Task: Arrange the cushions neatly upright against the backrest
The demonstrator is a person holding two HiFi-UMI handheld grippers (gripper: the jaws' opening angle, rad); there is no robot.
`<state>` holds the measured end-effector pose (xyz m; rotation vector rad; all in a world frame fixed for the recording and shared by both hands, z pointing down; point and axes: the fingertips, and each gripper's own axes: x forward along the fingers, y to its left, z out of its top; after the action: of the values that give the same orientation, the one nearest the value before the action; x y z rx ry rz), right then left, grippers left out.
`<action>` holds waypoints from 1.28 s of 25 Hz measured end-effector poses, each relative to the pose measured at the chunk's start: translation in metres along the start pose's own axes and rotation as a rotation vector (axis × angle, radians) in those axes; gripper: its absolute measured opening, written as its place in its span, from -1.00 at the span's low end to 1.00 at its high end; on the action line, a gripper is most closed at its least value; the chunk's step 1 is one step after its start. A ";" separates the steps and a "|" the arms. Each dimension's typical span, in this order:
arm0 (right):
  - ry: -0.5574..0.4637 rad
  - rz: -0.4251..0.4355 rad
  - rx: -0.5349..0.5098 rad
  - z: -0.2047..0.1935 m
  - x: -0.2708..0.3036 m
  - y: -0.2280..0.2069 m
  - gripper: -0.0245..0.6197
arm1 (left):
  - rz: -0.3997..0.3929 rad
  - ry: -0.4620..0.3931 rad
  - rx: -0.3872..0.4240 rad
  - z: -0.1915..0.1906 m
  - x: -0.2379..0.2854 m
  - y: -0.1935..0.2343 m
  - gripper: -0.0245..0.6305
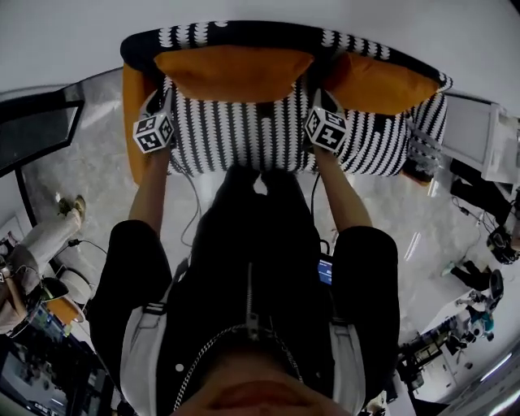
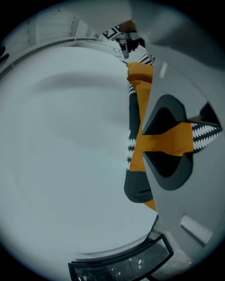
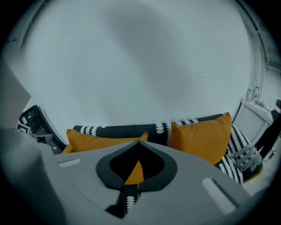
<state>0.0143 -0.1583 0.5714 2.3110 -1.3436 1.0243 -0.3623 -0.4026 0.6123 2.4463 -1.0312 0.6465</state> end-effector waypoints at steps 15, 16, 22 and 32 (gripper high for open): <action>-0.086 0.188 -0.193 -0.057 -0.172 -0.002 -0.92 | -0.072 -0.109 0.021 -0.036 -0.153 -0.189 -0.90; -0.105 0.197 -0.189 -0.058 -0.183 -0.007 -0.92 | -0.073 -0.113 0.032 -0.039 -0.161 -0.203 -0.90; -0.170 0.253 -0.176 -0.077 -0.256 -0.043 -0.92 | -0.089 -0.117 0.100 -0.063 -0.208 -0.301 -0.90; -0.231 0.310 -0.169 -0.141 -0.398 -0.093 -0.92 | -0.152 -0.188 0.230 -0.097 -0.310 -0.448 -0.90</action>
<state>-0.0952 0.2260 0.4045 2.1914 -1.8470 0.7028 -0.2465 0.1090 0.4350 2.7987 -0.8681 0.5185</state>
